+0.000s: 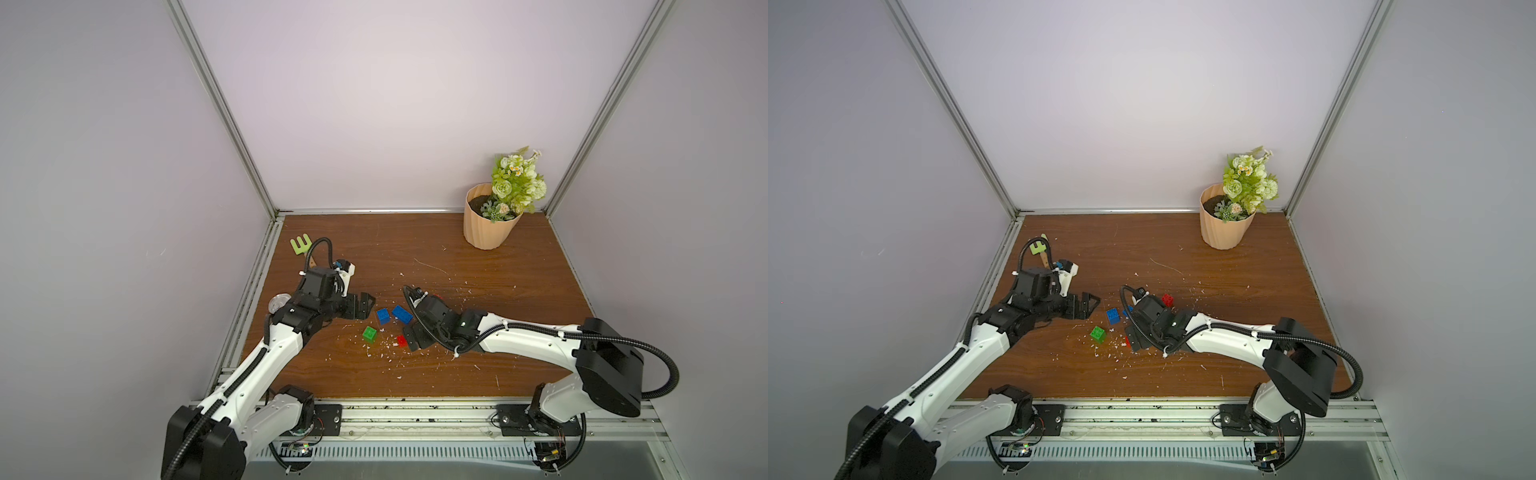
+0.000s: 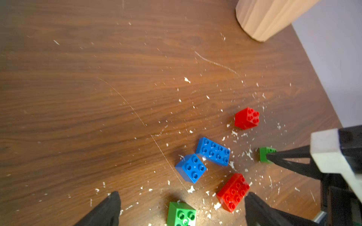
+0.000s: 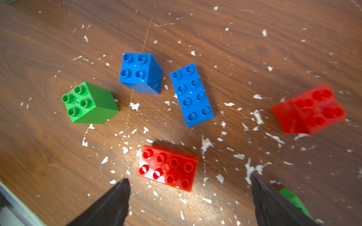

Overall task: Assemble a giraffe with lego
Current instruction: Pick up the lego brick from the center of the board.

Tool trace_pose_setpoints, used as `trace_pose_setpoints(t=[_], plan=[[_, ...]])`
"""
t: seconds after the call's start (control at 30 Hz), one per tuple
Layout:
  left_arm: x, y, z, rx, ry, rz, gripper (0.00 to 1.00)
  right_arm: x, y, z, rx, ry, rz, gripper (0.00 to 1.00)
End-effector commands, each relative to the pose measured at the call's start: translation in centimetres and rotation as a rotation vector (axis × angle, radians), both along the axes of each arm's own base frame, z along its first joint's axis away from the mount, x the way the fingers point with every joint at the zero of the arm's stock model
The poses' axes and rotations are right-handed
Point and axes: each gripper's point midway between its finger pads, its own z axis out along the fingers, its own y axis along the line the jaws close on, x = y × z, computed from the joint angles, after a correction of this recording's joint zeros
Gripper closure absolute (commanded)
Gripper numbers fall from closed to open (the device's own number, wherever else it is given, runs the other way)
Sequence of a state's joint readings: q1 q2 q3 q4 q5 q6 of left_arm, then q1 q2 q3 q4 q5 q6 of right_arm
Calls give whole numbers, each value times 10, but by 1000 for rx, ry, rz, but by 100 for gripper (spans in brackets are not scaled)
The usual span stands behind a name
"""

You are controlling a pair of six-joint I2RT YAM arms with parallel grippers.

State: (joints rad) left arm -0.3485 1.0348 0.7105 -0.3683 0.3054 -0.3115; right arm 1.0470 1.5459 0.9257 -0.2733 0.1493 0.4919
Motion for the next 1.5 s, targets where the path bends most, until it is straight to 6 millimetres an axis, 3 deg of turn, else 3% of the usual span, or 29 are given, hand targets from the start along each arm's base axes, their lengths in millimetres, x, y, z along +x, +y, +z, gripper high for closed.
trace_pose_setpoints(t=[0.0, 0.5, 0.8, 0.93, 1.0, 1.03, 1.13, 1.27, 1.47], plan=[[-6, -2, -1, 56, 21, 7, 0, -3, 13, 4, -5, 1, 22, 1], [0, 4, 1, 48, 16, 66, 1, -3, 27, -33, -82, 38, -6, 8], [2, 8, 1, 37, 21, 79, 1, 3, 26, -34, -116, 25, -29, 29], [3, 10, -1, 38, 32, 84, 0, 2, 23, -35, -128, 33, -34, 31], [3, 10, 0, 28, 31, 83, 0, 2, 22, -34, -127, 28, -38, 37], [4, 10, 0, 24, 31, 86, 0, 2, 20, -35, -128, 28, -41, 36], [5, 15, -3, 22, 44, 100, 0, 0, 20, -35, -136, 36, -29, 17], [7, 15, -3, 14, 48, 95, 0, -1, 20, -33, -133, 36, -22, 12], [6, 14, -5, 10, 56, 88, 0, -5, 16, -37, -151, 50, -8, 15]])
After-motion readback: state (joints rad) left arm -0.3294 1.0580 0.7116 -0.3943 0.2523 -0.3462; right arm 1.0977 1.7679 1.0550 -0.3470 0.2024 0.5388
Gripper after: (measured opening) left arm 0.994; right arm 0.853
